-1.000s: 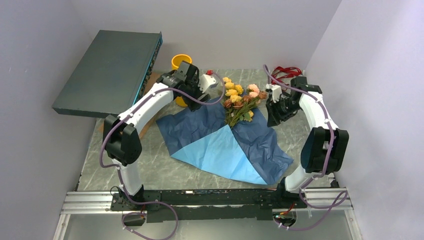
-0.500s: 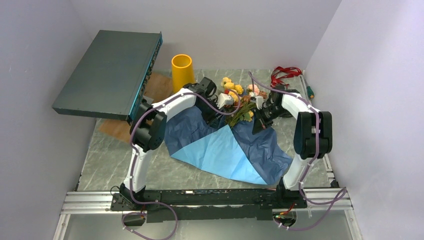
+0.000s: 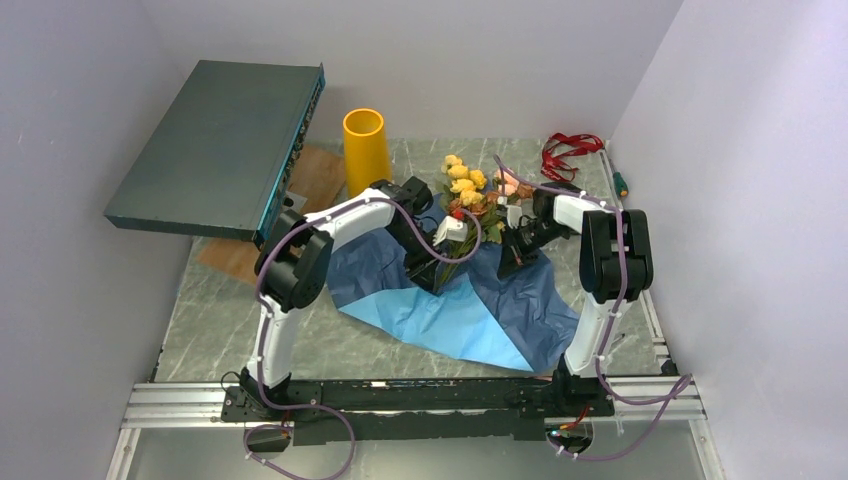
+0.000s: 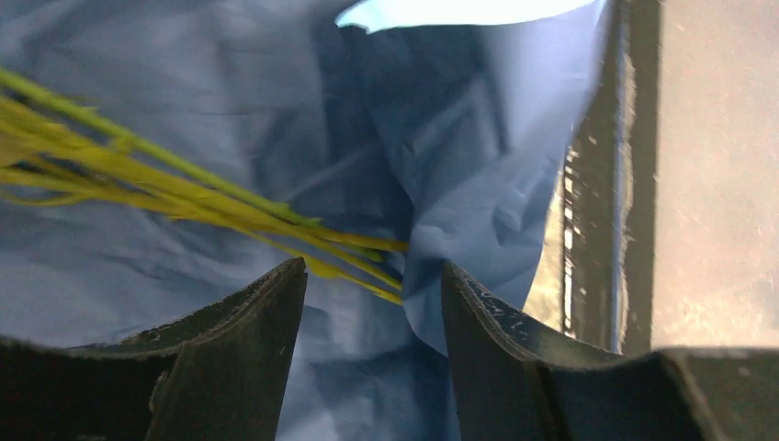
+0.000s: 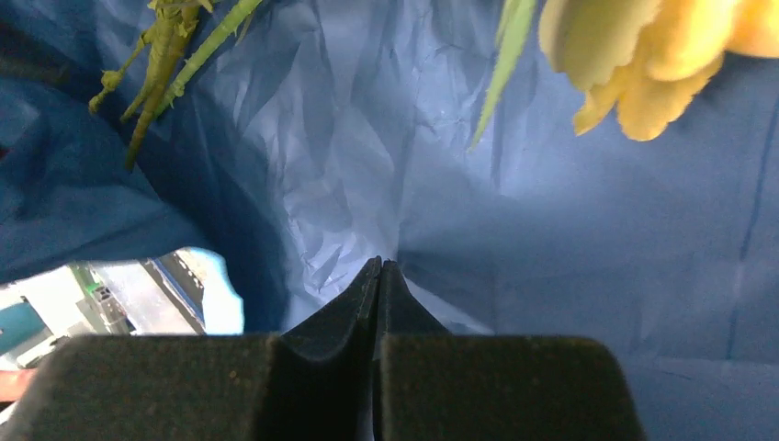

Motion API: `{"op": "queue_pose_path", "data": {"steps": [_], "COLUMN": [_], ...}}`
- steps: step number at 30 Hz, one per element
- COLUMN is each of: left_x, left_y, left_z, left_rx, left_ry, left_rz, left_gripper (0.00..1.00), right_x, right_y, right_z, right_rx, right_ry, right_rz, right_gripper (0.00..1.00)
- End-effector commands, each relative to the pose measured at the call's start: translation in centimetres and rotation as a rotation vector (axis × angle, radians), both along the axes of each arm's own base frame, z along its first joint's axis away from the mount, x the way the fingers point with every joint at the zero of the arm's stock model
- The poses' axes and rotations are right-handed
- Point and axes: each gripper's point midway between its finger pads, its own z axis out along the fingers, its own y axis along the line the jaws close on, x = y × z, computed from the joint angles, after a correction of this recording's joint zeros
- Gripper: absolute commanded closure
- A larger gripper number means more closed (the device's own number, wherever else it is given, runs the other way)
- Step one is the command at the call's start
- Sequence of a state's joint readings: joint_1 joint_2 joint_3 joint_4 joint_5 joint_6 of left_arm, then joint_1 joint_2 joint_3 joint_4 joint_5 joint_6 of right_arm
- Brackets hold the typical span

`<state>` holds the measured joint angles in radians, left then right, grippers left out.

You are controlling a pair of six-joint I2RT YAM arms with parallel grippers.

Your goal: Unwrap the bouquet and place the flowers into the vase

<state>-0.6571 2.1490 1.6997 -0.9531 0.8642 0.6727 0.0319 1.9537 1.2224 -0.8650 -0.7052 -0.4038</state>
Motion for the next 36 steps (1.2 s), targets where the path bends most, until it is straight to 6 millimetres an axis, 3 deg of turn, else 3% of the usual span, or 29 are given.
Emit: {"op": "queue_pose_path", "data": {"steps": [1,9,14,19,24,30,36], "left_x": [-4.7,-10.1,-12.3,-13.8,-14.0,-13.6,-13.7], "left_y": [1.1,5.3,7.3,7.8,8.1,10.4,11.8], "left_z": [4.9,4.9,2.5,0.0,-3.1,-6.5,-6.9], "left_rx": [-0.147,-0.165,-0.102,-0.039,0.076,0.199,0.236], "left_ry": [-0.029,-0.116,-0.228,-0.318,-0.440,-0.513,-0.534], "left_rz": [-0.170,-0.360,-0.438,-0.479,-0.500,-0.537,-0.522], "left_gripper": [0.37,0.28,0.25,0.21,0.16,0.06,0.05], "right_x": [0.8,0.4,0.3,0.3,0.3,0.9,0.9], "right_y": [0.4,-0.3,-0.6,-0.9,-1.3,-1.9,-2.9], "right_z": [0.1,-0.7,-0.9,-1.1,-1.4,-1.5,-0.7], "right_rx": [0.006,-0.041,-0.058,-0.075,-0.094,-0.129,-0.161], "right_ry": [-0.032,-0.041,-0.050,-0.060,-0.063,-0.088,-0.133], "right_rz": [-0.027,-0.011,-0.004,0.004,0.018,0.043,0.100], "right_gripper": [1.00,1.00,1.00,1.00,1.00,1.00,1.00]}}
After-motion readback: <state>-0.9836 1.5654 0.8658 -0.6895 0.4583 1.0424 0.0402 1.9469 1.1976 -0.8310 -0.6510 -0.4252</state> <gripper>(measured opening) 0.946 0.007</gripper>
